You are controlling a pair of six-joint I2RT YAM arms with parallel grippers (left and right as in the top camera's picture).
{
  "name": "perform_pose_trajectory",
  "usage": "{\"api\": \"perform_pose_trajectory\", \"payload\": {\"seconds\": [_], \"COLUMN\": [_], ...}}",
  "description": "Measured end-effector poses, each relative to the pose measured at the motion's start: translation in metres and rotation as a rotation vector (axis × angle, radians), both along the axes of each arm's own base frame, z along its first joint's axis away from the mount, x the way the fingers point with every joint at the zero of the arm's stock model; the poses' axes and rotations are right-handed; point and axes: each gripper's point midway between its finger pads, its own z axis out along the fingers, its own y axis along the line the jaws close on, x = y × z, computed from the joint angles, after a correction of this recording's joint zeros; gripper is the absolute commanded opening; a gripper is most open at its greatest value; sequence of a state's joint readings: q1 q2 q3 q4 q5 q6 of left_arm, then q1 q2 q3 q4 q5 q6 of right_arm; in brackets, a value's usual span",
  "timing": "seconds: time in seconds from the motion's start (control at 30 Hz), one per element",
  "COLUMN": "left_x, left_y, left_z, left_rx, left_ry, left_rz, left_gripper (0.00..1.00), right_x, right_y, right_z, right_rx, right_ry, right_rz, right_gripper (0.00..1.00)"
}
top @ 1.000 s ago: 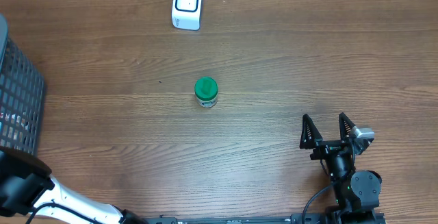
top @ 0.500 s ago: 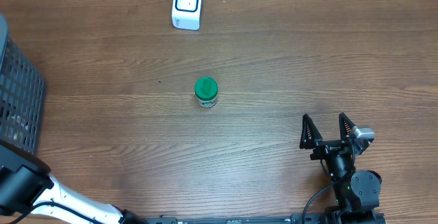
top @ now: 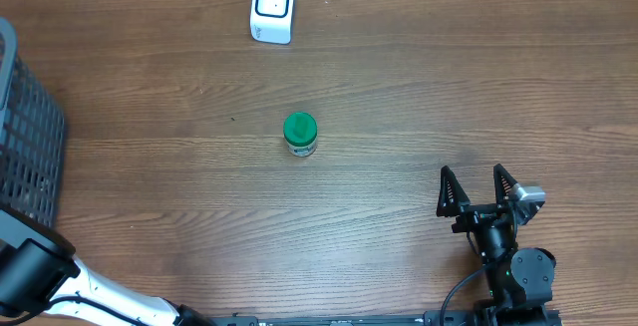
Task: Scan the item barcode
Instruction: 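Reach the left gripper into the basket and grasp the brown snack bag, then lift the snack bag and carry it toward the scanner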
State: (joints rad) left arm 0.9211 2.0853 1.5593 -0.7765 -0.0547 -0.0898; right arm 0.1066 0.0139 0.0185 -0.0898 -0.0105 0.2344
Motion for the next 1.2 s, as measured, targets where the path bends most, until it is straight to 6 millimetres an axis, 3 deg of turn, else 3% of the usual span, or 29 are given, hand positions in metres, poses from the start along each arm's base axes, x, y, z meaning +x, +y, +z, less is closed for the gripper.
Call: {"api": "perform_pose_trajectory", "payload": {"seconds": [0.07,0.3,0.4,0.73,0.83,0.97,1.2], "left_x": [-0.001,-0.002,-0.003,0.004,0.021,0.052,0.100], "left_y": [-0.001,0.000,0.000,-0.013,-0.009,-0.004,-0.031], "left_z": [0.000,0.003,0.006,0.028,0.058,0.124,0.234], "left_rx": [-0.003,0.008,0.010,-0.113,-0.121,-0.076,0.001], "left_ry": [0.001,0.004,0.007,0.008,-0.063,-0.205,-0.445], "left_rz": [-0.002,-0.009,-0.008,-0.036,-0.053,-0.099,-0.222], "left_gripper": [0.54,0.29,0.05,0.04,0.04,0.04,0.04], "right_x": [0.000,0.000,0.000,0.000,0.000,0.000,0.000], "right_y": [0.000,0.000,0.000,0.000,0.000,0.000,0.000], "right_z": [0.000,0.000,0.000,0.000,0.000,0.000,0.000], "right_rx": [0.000,0.000,0.000,0.000,0.000,0.001,0.001], "right_ry": [0.000,0.000,0.000,0.001,0.000,0.000,0.000], "right_rz": [0.000,0.000,0.000,0.000,0.000,0.000,0.000], "right_gripper": [1.00,1.00,1.00,1.00,1.00,1.00,1.00]}}
